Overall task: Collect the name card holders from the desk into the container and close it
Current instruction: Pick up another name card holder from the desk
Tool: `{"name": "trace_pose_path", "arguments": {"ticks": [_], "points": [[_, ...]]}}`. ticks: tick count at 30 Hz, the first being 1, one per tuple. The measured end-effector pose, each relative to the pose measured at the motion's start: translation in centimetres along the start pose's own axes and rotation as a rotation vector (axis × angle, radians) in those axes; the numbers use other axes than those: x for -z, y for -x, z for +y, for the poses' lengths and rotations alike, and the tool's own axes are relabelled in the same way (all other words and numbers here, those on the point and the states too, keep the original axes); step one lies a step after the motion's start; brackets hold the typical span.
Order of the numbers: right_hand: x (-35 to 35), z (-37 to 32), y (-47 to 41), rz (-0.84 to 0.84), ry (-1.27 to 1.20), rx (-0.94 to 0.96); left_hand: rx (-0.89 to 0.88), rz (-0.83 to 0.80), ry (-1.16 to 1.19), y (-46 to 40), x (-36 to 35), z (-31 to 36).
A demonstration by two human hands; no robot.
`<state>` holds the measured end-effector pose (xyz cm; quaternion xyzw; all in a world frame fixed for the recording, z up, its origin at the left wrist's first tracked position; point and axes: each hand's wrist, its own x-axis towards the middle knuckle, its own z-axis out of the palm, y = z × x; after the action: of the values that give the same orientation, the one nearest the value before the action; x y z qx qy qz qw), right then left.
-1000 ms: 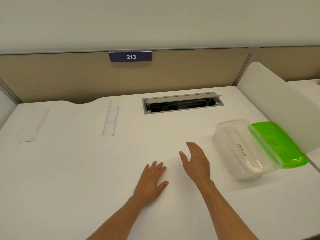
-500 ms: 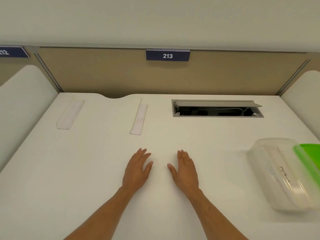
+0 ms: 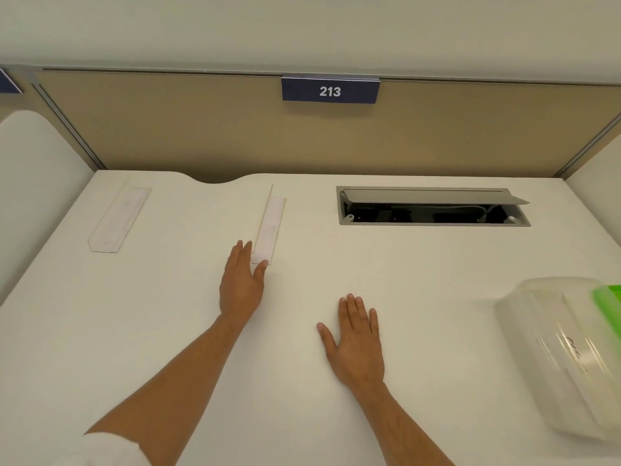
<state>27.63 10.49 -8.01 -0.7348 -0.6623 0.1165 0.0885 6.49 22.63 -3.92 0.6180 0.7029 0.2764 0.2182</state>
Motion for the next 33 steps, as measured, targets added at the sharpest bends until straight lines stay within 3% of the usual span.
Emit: {"name": "trace_pose_path", "arguments": {"ticks": [6,11,16,23,27,33], "points": [[-0.1,0.0,-0.1,0.006,0.015,0.003,0.127,-0.016,0.023,-2.4,-0.2,0.9],[-0.2,0.0,0.0,0.017,0.001,0.002,0.089,-0.021,-0.314,-3.8,-0.1,1.3],[-0.2,0.1,0.0,0.009,0.000,-0.001,0.113,0.016,-0.347,-3.8,0.5,1.2],[-0.1,0.3,-0.1,-0.012,-0.045,-0.005,0.188,0.062,-0.213,-1.3,1.4,1.9],[0.5,0.3,-0.1,-0.063,-0.106,-0.014,0.219,0.016,-0.007,0.8,2.1,2.8],[3.1,-0.7,0.8,-0.117,-0.577,-0.174,0.371,-0.051,0.418,5.7,2.3,3.8]]}}
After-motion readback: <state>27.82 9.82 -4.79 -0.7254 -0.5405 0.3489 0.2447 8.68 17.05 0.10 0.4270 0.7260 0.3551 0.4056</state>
